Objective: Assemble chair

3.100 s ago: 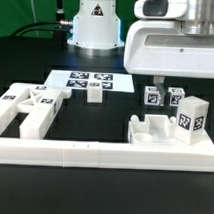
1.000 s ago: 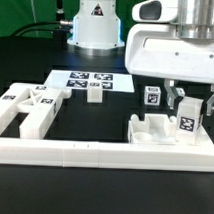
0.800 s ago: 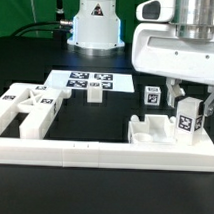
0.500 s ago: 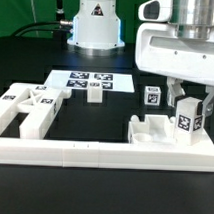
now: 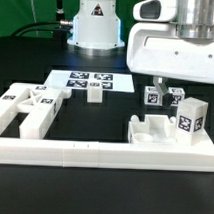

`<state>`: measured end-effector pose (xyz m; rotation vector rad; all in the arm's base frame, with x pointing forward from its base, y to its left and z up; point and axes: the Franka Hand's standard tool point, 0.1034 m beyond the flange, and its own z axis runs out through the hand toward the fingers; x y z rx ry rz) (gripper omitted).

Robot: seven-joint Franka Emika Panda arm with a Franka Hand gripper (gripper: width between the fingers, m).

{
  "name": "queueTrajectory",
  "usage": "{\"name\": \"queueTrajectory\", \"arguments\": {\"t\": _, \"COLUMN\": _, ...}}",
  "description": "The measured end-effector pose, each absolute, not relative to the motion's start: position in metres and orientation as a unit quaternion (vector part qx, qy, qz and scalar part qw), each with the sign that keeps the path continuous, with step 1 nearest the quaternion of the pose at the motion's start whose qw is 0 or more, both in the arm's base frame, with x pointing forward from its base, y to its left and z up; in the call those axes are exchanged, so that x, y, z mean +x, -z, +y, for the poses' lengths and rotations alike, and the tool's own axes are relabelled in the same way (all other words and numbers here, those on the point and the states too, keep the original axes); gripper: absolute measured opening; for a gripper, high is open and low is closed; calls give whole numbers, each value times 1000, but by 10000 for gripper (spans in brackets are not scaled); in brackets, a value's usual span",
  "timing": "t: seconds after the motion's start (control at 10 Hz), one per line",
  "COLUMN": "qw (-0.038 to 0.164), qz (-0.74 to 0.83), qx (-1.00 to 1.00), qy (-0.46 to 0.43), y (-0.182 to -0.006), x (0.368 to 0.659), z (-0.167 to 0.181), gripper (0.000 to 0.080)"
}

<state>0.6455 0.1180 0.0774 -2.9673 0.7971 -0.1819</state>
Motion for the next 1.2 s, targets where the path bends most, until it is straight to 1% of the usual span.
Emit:
{"name": "queueTrajectory", "arguments": {"t": 0.2, "qw": 29, "qz": 202, "qx": -977, "qy": 60, "y": -77, "x": 645, "z": 116, "gripper": 647}}
{"name": "queueTrajectory", "arguments": {"t": 0.4, "qw": 27, "qz": 200, "qx": -978, "qy": 57, "y": -77, "x": 645, "z": 115, "gripper": 649}}
{"name": "queueTrajectory", "arguments": {"t": 0.5, "qw": 23, "qz": 192, "qx": -981, "qy": 36, "y": -75, "x": 640, "z": 113, "gripper": 649}}
{"name": "queueTrajectory", "arguments": {"t": 0.6, "qw": 17, "qz": 191, "qx": -981, "qy": -15, "y": -77, "x": 636, "z": 107, "gripper": 649}}
{"name": "queueTrajectory", "arguments": {"t": 0.7, "qw": 13, "qz": 193, "qx": -980, "qy": -43, "y": -79, "x": 641, "z": 103, "gripper": 649}}
{"name": "queueTrajectory", "arguments": {"t": 1.1, "qw": 12, "qz": 167, "qx": -985, "qy": -40, "y": -79, "x": 644, "z": 105, "gripper": 649}}
{"name": "queueTrajectory", "arguments": {"t": 1.2, "qw": 14, "qz": 110, "qx": -994, "qy": -26, "y": -80, "x": 647, "z": 112, "gripper": 649}}
